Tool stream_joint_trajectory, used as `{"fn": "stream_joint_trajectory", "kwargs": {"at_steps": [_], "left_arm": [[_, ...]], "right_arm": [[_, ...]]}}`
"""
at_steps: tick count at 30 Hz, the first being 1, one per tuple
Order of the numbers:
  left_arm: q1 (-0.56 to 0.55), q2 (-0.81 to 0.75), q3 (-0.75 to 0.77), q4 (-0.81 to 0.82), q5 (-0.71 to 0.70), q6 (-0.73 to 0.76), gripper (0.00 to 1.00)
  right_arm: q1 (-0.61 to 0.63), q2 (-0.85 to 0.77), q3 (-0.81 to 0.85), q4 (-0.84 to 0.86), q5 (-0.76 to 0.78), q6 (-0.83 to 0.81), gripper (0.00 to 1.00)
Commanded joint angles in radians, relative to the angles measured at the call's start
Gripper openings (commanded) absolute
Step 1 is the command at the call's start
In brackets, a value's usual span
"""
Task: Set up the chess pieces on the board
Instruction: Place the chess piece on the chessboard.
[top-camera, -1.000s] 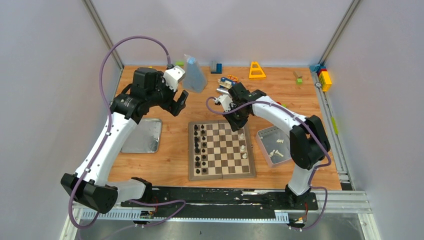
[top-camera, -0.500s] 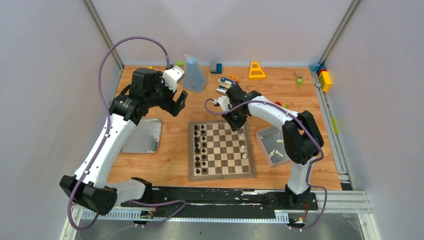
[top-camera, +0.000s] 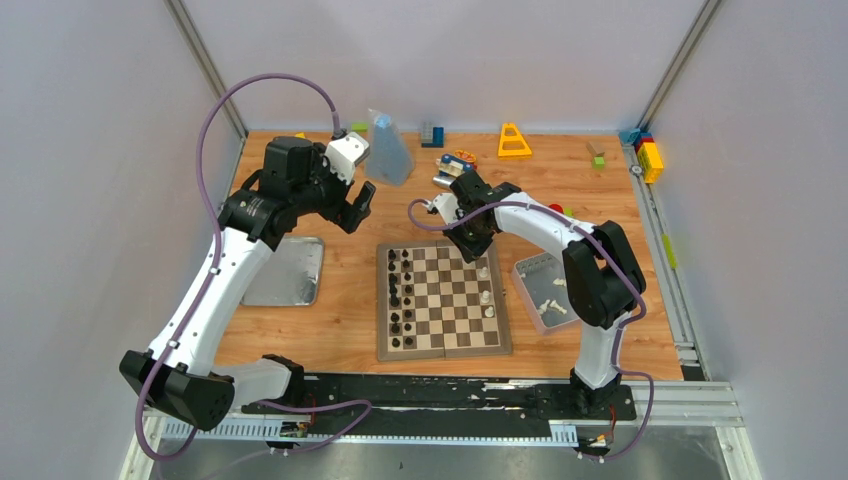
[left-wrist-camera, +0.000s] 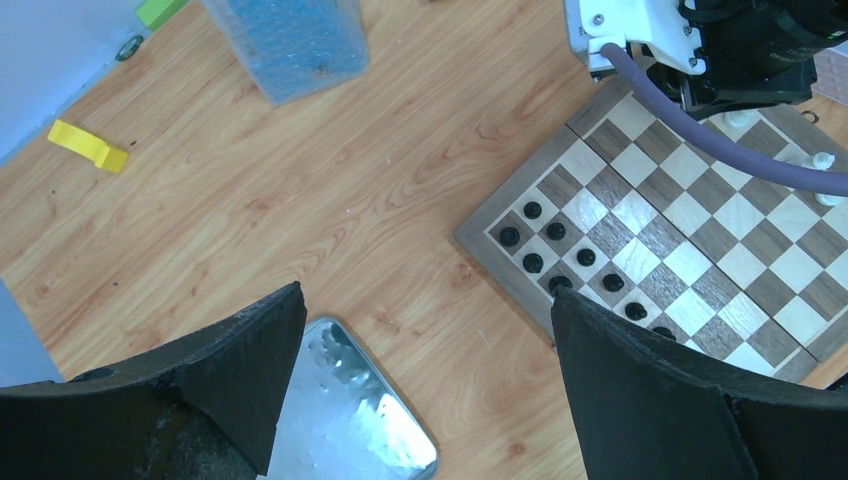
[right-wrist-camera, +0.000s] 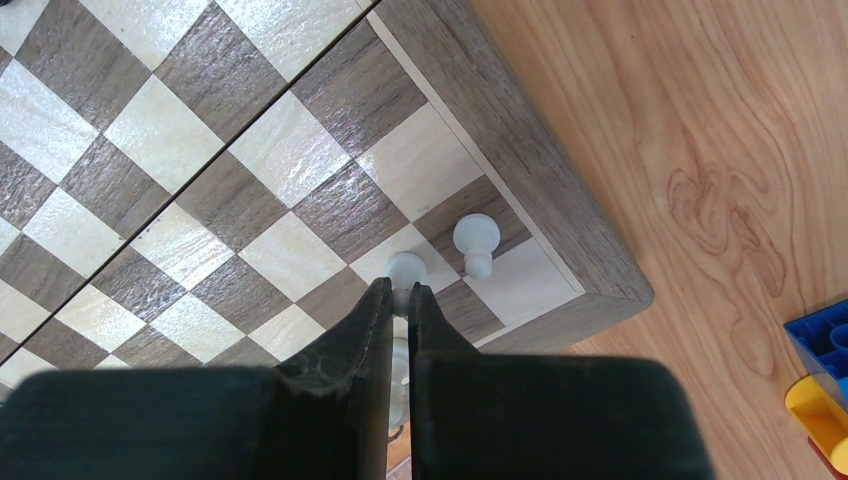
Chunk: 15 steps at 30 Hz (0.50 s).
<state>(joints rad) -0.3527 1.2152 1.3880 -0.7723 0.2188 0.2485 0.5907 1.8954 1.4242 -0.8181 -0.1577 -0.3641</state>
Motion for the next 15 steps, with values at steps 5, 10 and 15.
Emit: {"fn": "stream_joint_trajectory", "kwargs": {"at_steps": [5, 10, 15], "left_arm": [[0.006, -0.017, -0.003, 0.032, 0.005, 0.006, 1.0], [0.006, -0.018, -0.004, 0.033, 0.005, 0.007, 1.0], [0.005, -0.018, -0.008, 0.033, 0.005, 0.009, 1.0]], "right_arm": [[-0.001, 0.004, 0.016, -0.002, 0.017, -0.01, 0.0], [-0.002, 0.008, 0.024, -0.012, 0.015, -0.006, 0.08], [-0.011, -0.012, 0.035, -0.012, 0.007, 0.01, 0.3]]}}
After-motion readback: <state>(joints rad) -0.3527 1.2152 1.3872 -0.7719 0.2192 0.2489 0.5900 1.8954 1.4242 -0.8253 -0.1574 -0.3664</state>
